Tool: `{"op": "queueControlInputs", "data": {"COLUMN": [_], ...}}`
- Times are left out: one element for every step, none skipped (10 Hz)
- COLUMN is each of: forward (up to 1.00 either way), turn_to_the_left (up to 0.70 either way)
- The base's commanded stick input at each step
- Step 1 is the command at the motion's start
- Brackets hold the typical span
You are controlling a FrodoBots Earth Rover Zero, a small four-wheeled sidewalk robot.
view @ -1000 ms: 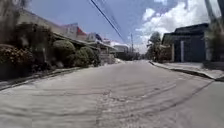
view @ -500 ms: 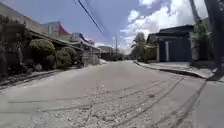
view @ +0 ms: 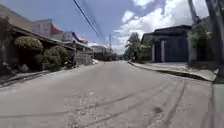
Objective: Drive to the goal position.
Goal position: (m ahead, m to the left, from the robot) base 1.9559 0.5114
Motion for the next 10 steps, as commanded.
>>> {"op": "queueControlInputs", "data": {"forward": [1.0, 1.0, 1.0, 1.0, 1.0, 1.0, 1.0, 1.0, 1.0, 1.0], "turn_to_the_left": [0.0, 0.0, 0.02, 0.04, 0.14, 0.36, 0.37, 0.29, 0.09, 0.02]}}
